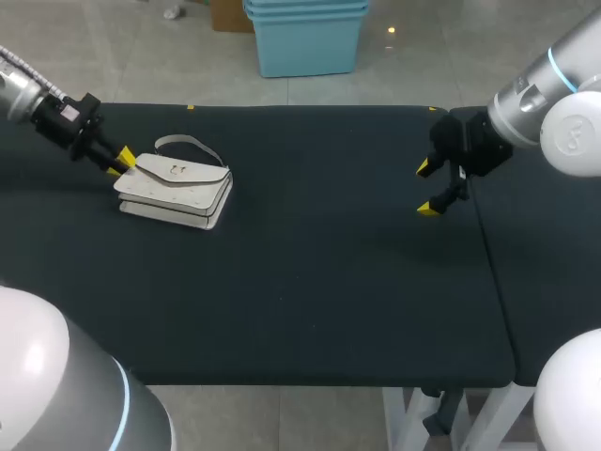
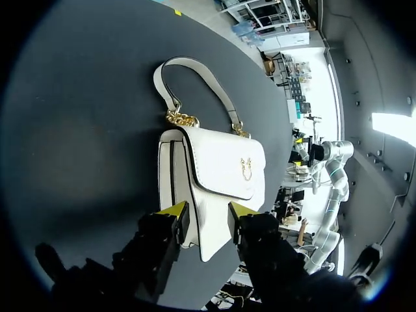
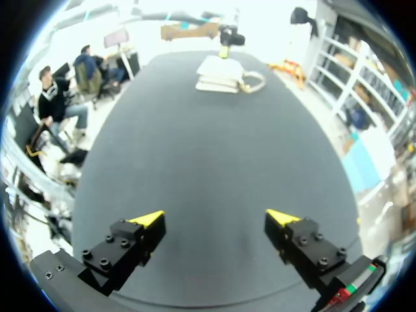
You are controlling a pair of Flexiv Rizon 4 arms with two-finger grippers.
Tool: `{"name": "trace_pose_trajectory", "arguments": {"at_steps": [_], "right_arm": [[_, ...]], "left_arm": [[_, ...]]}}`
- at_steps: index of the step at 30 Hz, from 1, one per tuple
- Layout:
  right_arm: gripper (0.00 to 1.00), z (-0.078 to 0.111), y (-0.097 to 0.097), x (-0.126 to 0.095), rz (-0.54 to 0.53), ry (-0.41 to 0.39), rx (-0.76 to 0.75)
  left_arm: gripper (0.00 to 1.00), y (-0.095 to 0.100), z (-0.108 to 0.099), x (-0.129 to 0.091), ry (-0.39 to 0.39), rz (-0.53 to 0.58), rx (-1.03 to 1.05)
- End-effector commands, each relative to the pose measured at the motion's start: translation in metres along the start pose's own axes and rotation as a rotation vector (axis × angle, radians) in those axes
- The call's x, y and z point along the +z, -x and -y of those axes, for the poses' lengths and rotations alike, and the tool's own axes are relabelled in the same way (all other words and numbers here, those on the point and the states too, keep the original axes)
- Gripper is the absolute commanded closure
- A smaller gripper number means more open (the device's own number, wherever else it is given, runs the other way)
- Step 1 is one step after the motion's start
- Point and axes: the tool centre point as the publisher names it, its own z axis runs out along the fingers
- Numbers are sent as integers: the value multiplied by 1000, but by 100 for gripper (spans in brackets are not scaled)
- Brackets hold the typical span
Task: Pick up the bag, open it, inspect its contents, close it, and place it on the opposite side
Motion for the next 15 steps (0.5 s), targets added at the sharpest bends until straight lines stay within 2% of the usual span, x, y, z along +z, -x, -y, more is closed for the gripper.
{"name": "trace_pose_trajectory", "arguments": {"at_steps": [1,9,13,15], "right_arm": [[0,0,0,0,-2,1,0],[0,0,0,0,-2,1,0],[0,0,0,0,-2,1,0],[0,0,0,0,-2,1,0]], "left_arm": [[60,4,3,0,976,3,-1],[63,9,3,6,981,10,-22],[75,11,4,7,988,17,-33],[74,12,5,8,994,21,-35]]}}
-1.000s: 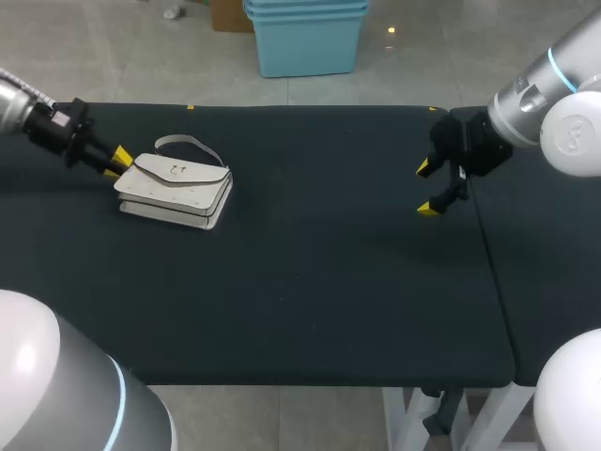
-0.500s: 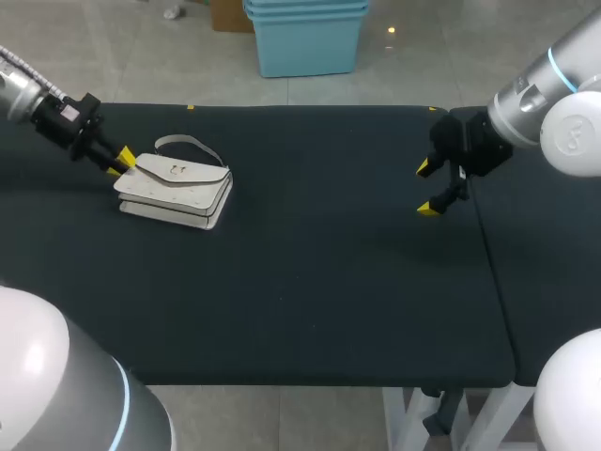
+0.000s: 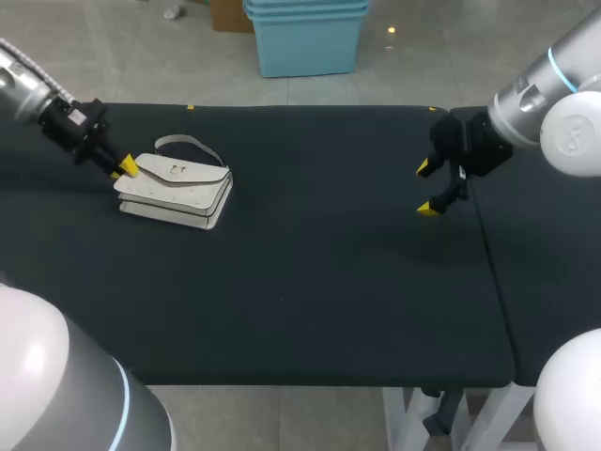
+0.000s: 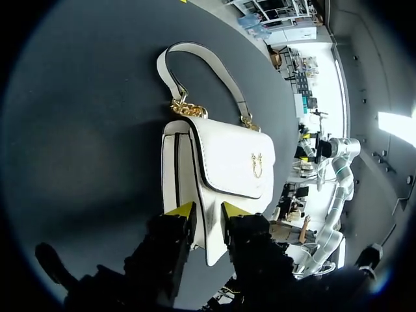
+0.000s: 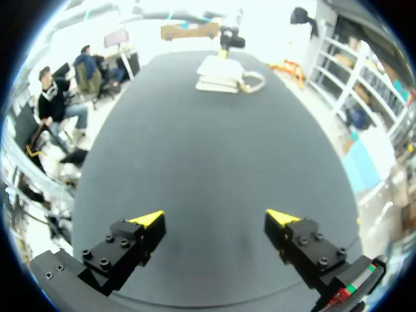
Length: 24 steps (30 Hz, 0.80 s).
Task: Pick up the bag, open it, inspect its contents, close it, and place it on the opposite side
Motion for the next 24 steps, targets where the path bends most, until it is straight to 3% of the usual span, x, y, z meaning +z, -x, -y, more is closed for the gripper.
{"name": "trace_pose_trajectory", "arguments": {"at_steps": [1,7,8,9,15,20,24], "right_arm": [[0,0,0,0,-2,1,0],[0,0,0,0,-2,1,0],[0,0,0,0,-2,1,0],[0,0,0,0,-2,1,0],[0,0,0,0,-2,1,0],[0,0,0,0,-2,1,0],[0,0,0,0,-2,1,0]], "left_arm": [[73,6,8,-1,950,-1,-4],[77,12,13,-1,953,3,-21],[84,13,13,-1,953,3,-22],[100,13,13,-1,953,-1,-26],[100,5,0,7,950,-42,-25],[100,-2,-15,18,830,-101,-88],[100,-10,-27,32,710,-50,-134]]}}
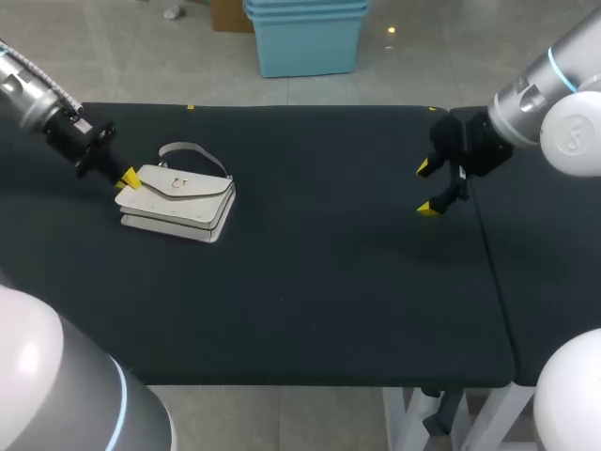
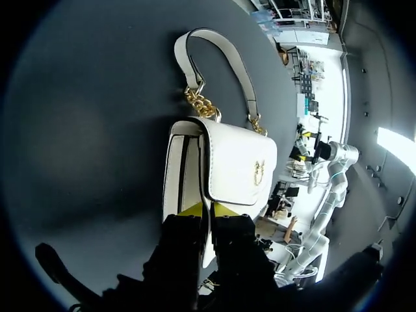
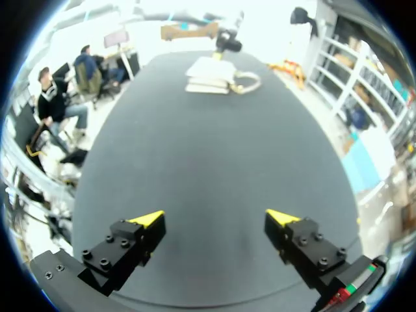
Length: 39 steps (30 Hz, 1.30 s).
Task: Pick up the bag, open it, inspect its contents, close it, and place it on the opposite side
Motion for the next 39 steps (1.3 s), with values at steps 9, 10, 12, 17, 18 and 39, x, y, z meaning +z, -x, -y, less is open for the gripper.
{"name": "trace_pose_trajectory", "arguments": {"at_steps": [9,10,12,17,18,39], "right_arm": [[0,0,0,0,-2,1,0],[0,0,0,0,-2,1,0],[0,0,0,0,-2,1,0],[0,0,0,0,-2,1,0],[0,0,0,0,-2,1,0],[0,0,0,0,-2,1,0]], "left_arm": [[100,-3,-1,13,587,36,-31],[100,-3,-1,13,587,36,-31],[100,-3,-1,13,587,36,-31],[100,-3,-1,13,587,36,-31],[100,-3,-1,13,587,36,-31],[100,-60,-11,63,267,-62,-151]]}}
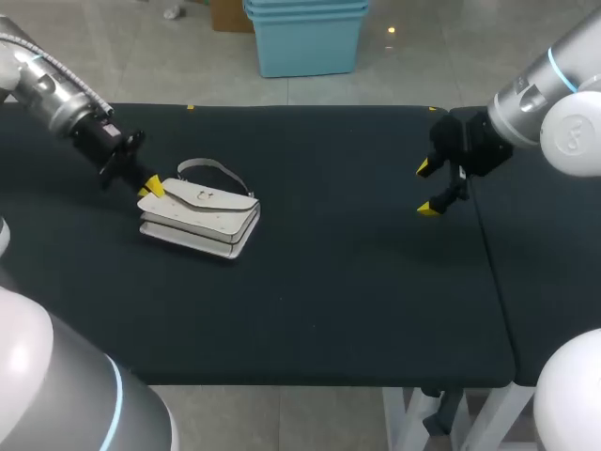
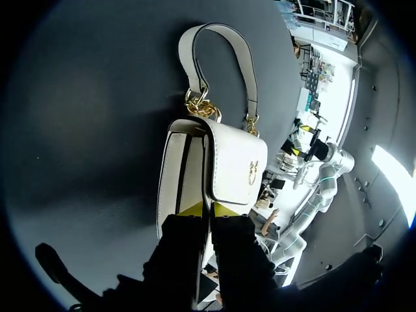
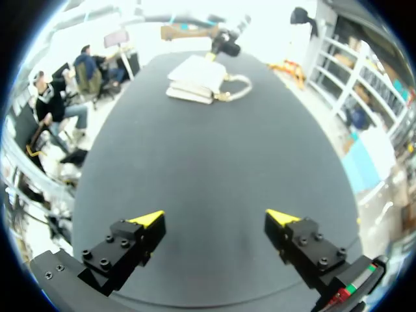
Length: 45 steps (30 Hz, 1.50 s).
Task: Pick up the bag, open it, inspect its contents, close it, and place it on the opposite side
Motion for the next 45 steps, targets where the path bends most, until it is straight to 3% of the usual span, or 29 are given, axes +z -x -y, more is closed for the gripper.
{"name": "trace_pose_trajectory", "arguments": {"at_steps": [1,6,15,28,45], "right_arm": [[0,0,0,0,-2,1,0],[0,0,0,0,-2,1,0],[0,0,0,0,-2,1,0],[0,0,0,0,-2,1,0],[0,0,0,0,-2,1,0]], "left_arm": [[100,-10,10,22,88,6,-14],[100,-22,6,31,22,-37,1],[100,-35,-14,25,-172,-35,6],[100,-39,-9,28,-428,-67,-55],[100,-69,-9,57,-519,36,-42]]}}
